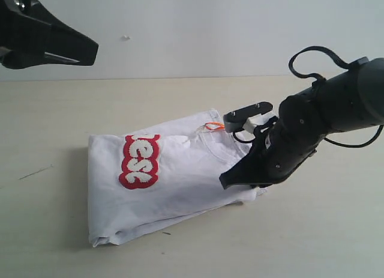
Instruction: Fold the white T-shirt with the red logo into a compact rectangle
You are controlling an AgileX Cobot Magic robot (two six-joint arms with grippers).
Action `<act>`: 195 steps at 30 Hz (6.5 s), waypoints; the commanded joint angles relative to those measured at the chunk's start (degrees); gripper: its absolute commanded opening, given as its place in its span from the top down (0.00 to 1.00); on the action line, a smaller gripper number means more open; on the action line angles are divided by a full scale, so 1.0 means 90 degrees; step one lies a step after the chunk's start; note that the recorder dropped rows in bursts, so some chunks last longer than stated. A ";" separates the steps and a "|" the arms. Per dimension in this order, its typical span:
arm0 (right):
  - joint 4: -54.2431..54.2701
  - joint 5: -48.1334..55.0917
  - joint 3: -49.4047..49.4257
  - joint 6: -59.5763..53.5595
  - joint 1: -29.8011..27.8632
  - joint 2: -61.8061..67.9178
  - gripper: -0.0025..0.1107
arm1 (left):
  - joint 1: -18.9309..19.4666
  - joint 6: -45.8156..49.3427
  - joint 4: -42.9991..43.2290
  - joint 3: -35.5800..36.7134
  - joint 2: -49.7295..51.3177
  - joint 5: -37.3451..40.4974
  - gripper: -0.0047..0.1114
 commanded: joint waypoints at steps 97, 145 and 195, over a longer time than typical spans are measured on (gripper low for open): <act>0.1361 0.2306 -0.4982 -0.1183 0.2881 0.2509 0.98 | -0.0385 -0.1138 0.2035 0.2236 -0.5369 -0.2630 0.96; -0.1984 0.1964 -0.2414 0.0872 0.3010 -0.4756 0.98 | -0.0374 -0.3236 0.3970 0.2206 -0.7192 -0.1487 0.96; 0.0673 0.1168 0.0165 -0.1070 -0.1952 -1.2017 0.98 | -0.0374 -0.3454 0.3945 0.2218 -0.7192 -0.1669 0.96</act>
